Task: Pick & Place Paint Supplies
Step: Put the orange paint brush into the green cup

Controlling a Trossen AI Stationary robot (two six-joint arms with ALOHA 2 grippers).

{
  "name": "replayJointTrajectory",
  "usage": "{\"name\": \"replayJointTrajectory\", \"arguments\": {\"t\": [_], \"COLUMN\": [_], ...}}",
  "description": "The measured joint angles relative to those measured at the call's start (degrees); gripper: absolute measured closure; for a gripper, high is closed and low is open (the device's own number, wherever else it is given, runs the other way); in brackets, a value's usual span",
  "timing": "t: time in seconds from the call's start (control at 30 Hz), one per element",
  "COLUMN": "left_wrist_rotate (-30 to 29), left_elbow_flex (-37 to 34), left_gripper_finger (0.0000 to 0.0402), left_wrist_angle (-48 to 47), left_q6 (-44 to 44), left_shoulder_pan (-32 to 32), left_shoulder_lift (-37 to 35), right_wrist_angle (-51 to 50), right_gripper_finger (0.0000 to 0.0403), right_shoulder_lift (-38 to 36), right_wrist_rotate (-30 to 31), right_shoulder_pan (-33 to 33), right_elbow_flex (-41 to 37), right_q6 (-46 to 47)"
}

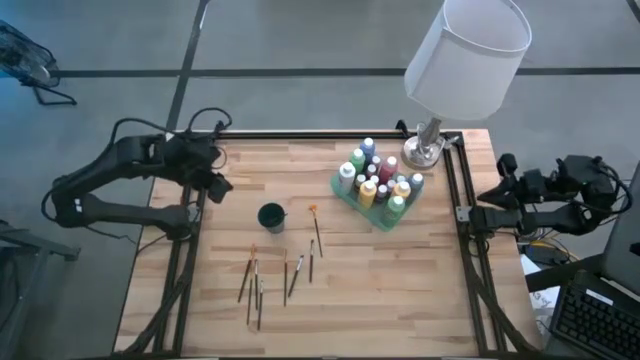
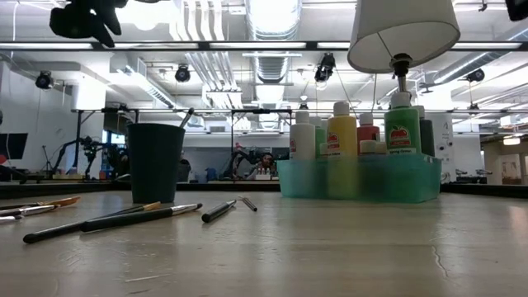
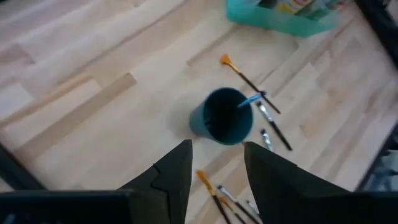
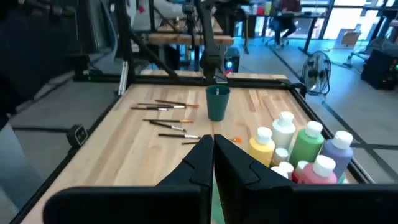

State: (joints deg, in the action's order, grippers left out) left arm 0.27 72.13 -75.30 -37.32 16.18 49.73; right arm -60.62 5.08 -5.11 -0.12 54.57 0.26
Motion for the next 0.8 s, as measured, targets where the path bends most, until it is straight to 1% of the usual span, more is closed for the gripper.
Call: {"name": "replayJointTrajectory", "arguments": {"t": [0.1,0.2,0.23,0.4,0.63,0.8], "left_wrist_rotate": [-0.06,-1.77,-2.72,-7.31,-11.68,-15.24], "left_elbow_flex": [-1.04,-1.26,-1.26,-1.26,-1.26,-1.26], "left_gripper_finger": [0.0250,0.0252,0.0252,0.0253,0.0253,0.0253], "left_wrist_angle": [1.48,3.08,3.83,6.32,6.26,5.75], "left_q6": [-2.26,-4.79,-5.70,-8.34,-10.07,-10.98], "left_shoulder_pan": [-2.29,-4.82,-5.82,-11.33,-18.41,-22.53], "left_shoulder_lift": [-1.48,-2.60,-2.75,-3.07,-1.18,0.10], "right_wrist_angle": [-0.02,-2.88,-4.79,-5.27,-5.16,-5.16], "right_gripper_finger": [0.0394,0.0394,0.0394,0.0394,0.0394,0.0394], "right_shoulder_lift": [-4.93,-4.84,-3.90,-0.51,3.33,5.54], "right_wrist_rotate": [0.16,0.60,0.79,0.64,0.64,0.67], "right_shoulder_pan": [-0.02,-0.02,-0.02,0.00,0.00,0.00], "right_elbow_flex": [-2.41,-2.25,-2.27,-2.47,-2.60,-2.64], "right_q6": [-0.77,-3.37,-4.25,-8.21,-4.82,-5.15]}}
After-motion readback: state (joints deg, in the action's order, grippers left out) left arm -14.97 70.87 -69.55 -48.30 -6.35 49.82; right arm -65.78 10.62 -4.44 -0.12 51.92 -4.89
